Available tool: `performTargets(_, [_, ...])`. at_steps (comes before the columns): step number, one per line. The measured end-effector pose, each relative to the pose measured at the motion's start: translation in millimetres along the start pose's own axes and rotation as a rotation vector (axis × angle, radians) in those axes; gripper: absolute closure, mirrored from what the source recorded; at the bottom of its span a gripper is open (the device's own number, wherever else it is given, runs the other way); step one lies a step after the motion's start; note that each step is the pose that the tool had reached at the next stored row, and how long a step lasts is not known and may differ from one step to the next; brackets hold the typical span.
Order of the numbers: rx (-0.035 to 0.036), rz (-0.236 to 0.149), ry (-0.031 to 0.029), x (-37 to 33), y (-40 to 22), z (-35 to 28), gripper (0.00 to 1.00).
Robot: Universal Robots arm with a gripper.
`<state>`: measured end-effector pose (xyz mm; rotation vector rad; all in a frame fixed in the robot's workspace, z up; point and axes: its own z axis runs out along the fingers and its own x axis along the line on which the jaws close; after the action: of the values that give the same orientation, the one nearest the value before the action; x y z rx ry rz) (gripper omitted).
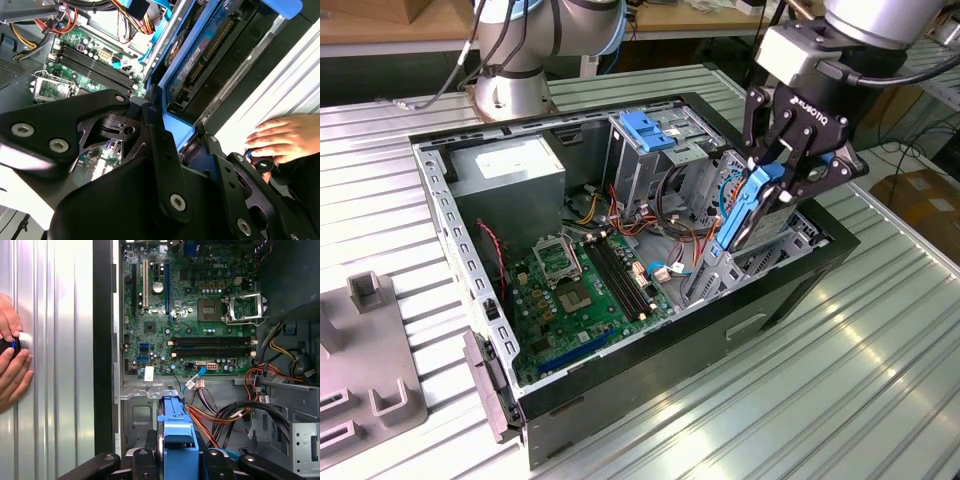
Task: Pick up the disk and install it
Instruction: 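Insert the disk into the insertion slot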
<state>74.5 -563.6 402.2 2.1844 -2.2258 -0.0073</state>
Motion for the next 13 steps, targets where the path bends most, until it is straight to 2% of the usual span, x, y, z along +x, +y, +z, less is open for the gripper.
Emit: performTargets(13, [0.0000, 0.000, 0.0001, 1.1, -0.5, 21.1, 0.63])
